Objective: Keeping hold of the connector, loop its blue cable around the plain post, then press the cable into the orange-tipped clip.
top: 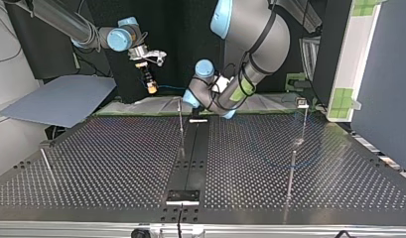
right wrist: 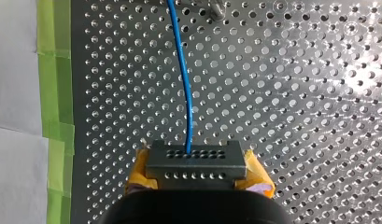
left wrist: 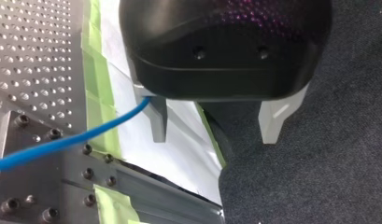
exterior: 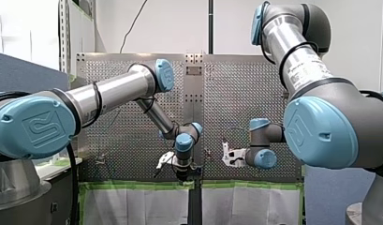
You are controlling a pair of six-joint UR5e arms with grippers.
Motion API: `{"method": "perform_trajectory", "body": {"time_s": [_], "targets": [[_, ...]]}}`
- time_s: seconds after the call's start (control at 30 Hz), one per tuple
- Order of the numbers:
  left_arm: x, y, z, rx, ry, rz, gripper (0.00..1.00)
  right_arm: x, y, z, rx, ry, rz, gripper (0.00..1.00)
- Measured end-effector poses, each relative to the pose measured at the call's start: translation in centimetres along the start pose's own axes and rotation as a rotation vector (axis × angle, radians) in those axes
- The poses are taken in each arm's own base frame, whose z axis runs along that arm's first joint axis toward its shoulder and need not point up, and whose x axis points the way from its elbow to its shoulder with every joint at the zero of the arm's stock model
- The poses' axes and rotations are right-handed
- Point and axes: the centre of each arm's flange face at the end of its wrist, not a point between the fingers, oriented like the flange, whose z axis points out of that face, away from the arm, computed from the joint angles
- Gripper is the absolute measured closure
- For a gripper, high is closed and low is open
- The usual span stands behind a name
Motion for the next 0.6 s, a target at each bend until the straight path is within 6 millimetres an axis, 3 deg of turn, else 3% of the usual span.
{"method": "perform_trajectory", "body": {"time_s": [0.07,0.1,0.17,0.2,0.27,0.6], "targets": [[0.0,-0.1,0.0,-0.004,-0.003,-0.001,0.52,0.0,0.0,0.0,0.0,0.001,0.0,1.0],[0.1,-0.1,0.0,-0.006,-0.004,-0.001,0.52,0.0,0.0,0.0,0.0,0.001,0.0,1.0],[0.3,-0.1,0.1,-0.01,-0.007,-0.001,0.78,0.0,0.0,0.0,0.0,0.002,0.0,1.0],[0.4,0.0,0.1,-0.012,-0.008,-0.001,0.78,0.0,0.0,0.0,0.0,0.001,0.0,1.0],[0.8,0.1,0.3,-0.016,-0.009,-0.003,1.0,0.0,0.0,0.0,0.0,0.001,0.0,1.0],[1.2,0.3,0.6,-0.037,-0.027,-0.008,1.0,0.0,0.0,0.0,0.0,0.001,0.0,1.0]]}}
